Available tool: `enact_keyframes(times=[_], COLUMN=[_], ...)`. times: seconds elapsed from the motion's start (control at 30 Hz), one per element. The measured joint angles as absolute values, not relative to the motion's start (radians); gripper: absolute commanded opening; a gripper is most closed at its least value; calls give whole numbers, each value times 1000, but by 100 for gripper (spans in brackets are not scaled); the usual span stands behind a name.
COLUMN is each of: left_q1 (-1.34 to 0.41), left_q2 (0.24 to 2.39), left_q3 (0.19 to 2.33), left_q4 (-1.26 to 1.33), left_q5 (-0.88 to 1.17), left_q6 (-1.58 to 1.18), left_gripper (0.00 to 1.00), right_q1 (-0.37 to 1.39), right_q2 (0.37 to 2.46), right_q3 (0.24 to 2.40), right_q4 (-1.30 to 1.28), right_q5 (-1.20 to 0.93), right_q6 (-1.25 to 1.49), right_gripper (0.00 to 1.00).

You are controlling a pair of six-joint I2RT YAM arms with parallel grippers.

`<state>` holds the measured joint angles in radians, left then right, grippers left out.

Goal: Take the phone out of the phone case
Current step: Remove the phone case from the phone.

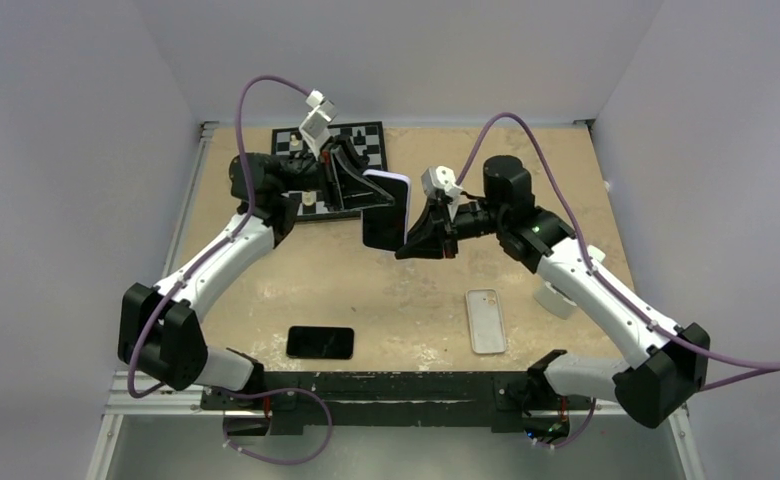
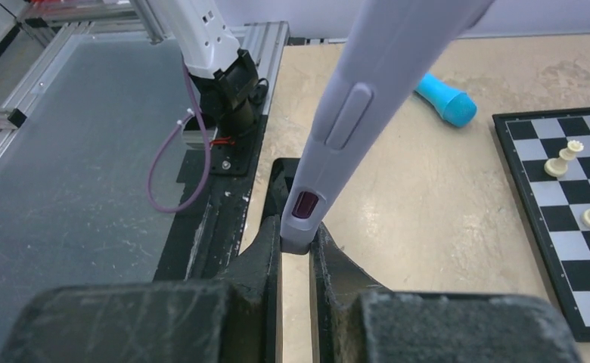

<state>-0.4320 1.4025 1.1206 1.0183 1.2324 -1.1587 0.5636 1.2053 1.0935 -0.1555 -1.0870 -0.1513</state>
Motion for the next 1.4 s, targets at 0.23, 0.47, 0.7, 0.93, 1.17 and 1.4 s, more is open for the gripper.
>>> enact_keyframes(times=[0.23,0.47,0.7,0.93,1.17,1.4], left_q1=[-432,-430,-430,-443,-460,-461], left_q2=[1452,1478,1507,1517,1567,1499], left_q3=[1125,1128,1134,1157,1164,1053], left_q4=[1032,1063,1116,1115,1330,1285], left_q5=[1227,1222,1226,1242,1231,1165], left_q6=[-1170,-1176,-1229,-1320,-1601,-1639], left_gripper=[0,0,0,0,0,0], right_q1=[583,594,617,648,669,688], right_q2=[1293,1292,1269,1230,1205,1203], right_q3=[1215,1259,1265,1252,1259,1256], right_q4=[-385,-480,-521,-516,-523,-540], right_q5=[-1035,-934,-850,-847,-902,-953], right_q6=[-308,-369,-384,-380,-363,-340], right_gripper=[0,0,0,0,0,0])
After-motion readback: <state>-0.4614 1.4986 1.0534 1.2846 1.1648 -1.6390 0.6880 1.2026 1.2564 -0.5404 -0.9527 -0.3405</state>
